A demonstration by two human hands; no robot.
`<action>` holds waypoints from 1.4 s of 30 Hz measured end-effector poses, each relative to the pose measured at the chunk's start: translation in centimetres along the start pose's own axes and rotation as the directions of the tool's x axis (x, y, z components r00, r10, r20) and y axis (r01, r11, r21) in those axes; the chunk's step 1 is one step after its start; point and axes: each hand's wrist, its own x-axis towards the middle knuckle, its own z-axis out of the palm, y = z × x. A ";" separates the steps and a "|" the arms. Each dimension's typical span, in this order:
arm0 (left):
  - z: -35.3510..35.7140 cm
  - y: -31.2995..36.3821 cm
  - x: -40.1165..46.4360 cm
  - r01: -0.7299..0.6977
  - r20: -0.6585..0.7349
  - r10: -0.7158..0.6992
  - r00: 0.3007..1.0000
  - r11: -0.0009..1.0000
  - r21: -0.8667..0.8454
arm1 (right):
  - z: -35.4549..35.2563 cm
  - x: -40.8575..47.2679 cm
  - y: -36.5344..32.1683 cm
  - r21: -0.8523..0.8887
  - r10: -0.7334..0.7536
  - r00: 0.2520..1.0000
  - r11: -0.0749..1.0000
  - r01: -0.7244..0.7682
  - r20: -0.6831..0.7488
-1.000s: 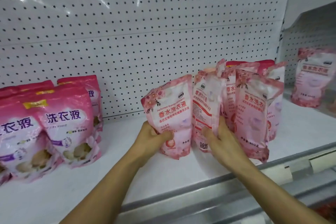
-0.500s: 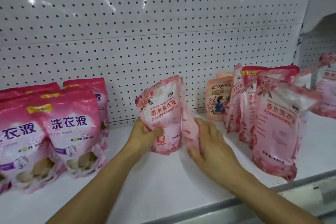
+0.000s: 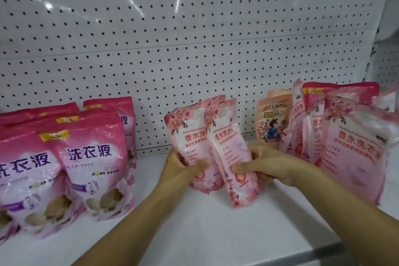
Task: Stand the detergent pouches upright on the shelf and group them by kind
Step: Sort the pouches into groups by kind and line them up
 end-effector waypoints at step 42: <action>15.8 2.3 5.5 -0.540 0.407 0.400 0.821 0.776 0.327 | -3.4 -15.0 -0.3 -0.964 -0.956 0.126 0.264 -0.032 -0.266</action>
